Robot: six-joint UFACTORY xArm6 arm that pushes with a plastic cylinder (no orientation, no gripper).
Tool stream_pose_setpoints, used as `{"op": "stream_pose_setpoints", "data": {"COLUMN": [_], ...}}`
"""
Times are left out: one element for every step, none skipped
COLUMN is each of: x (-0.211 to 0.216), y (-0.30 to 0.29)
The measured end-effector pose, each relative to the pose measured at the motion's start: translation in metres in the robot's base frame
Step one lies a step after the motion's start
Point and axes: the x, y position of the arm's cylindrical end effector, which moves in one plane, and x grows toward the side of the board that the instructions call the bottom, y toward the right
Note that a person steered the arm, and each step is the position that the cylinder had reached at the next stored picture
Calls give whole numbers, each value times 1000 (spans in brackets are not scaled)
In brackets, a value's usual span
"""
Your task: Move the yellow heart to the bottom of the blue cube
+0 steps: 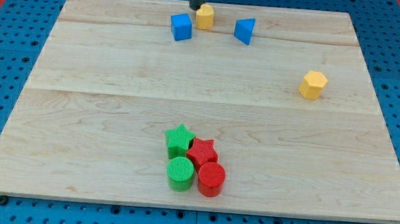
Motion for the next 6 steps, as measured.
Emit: {"op": "stream_pose_setpoints", "data": {"x": [7, 16, 48, 68, 51, 51], "y": [18, 38, 39, 39, 37, 32]}}
